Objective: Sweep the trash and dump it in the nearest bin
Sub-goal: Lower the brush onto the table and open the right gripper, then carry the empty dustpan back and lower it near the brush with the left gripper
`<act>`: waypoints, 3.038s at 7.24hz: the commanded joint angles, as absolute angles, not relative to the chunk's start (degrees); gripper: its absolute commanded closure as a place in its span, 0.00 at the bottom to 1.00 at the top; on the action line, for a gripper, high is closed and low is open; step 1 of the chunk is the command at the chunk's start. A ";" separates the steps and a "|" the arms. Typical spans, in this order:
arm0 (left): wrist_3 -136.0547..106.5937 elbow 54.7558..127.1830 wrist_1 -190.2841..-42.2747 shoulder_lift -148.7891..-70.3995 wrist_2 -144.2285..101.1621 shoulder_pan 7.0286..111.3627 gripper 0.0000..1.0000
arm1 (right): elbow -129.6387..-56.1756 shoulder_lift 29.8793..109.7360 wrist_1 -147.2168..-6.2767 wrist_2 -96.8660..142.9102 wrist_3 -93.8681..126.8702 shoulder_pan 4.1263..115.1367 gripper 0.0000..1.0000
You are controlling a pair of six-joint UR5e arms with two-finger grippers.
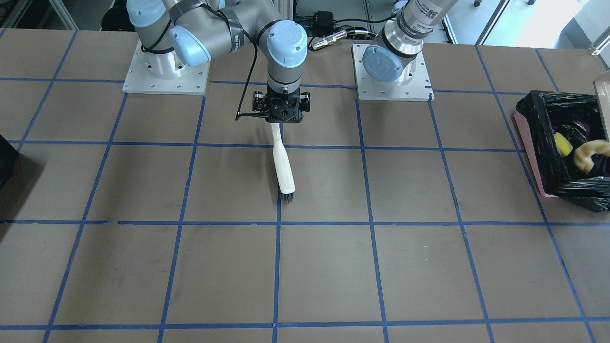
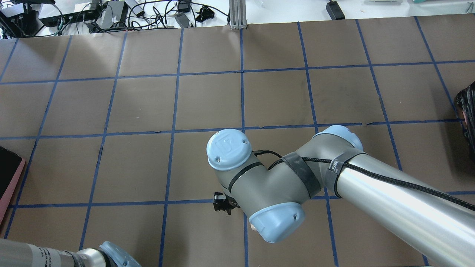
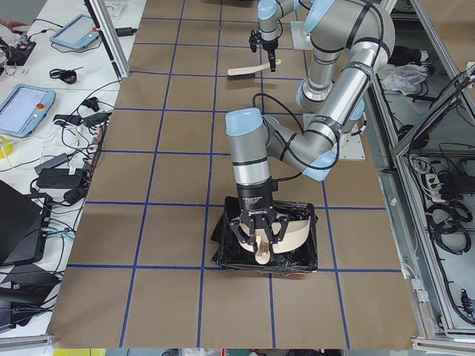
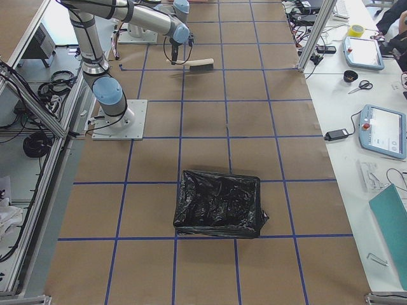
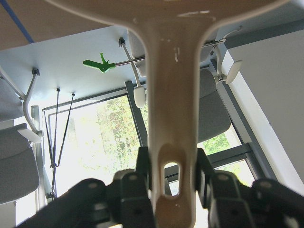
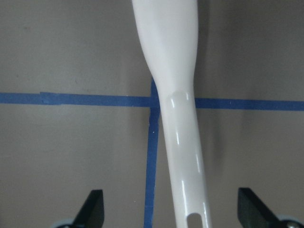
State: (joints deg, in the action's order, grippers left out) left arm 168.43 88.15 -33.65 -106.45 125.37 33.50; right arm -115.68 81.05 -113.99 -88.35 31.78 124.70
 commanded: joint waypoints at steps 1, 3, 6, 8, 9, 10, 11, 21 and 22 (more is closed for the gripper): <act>168.57 88.68 -33.14 -106.00 125.34 33.75 1.00 | -111.65 81.47 -113.29 -89.74 31.03 124.11 0.00; 167.70 88.68 -34.36 -105.38 124.11 36.54 1.00 | -104.28 81.56 -109.98 -89.91 30.76 123.31 0.00; 159.29 87.89 -41.55 -103.19 123.66 46.82 1.00 | -88.82 82.87 -94.19 -90.61 29.36 122.00 0.00; 148.86 87.89 -45.33 -102.31 122.79 50.95 1.00 | -85.34 85.32 -85.29 -92.11 22.01 117.01 0.01; 140.01 87.37 -47.96 -100.65 118.17 51.85 1.00 | -85.34 87.17 -84.73 -91.85 16.49 111.94 0.00; 132.09 87.54 -51.47 -100.46 117.26 52.46 1.00 | -85.34 88.75 -84.73 -92.02 12.35 106.93 0.00; 121.14 87.54 -56.64 -99.68 114.37 54.04 1.00 | -85.34 90.25 -84.73 -91.93 5.69 102.26 0.00; 22.93 87.45 -82.08 -102.65 97.41 89.34 1.00 | -85.43 91.58 -85.87 -90.79 -9.75 89.12 0.00; 19.63 87.45 -82.18 -104.22 91.81 91.39 1.00 | -85.34 91.76 -85.87 -90.70 -9.67 89.12 0.00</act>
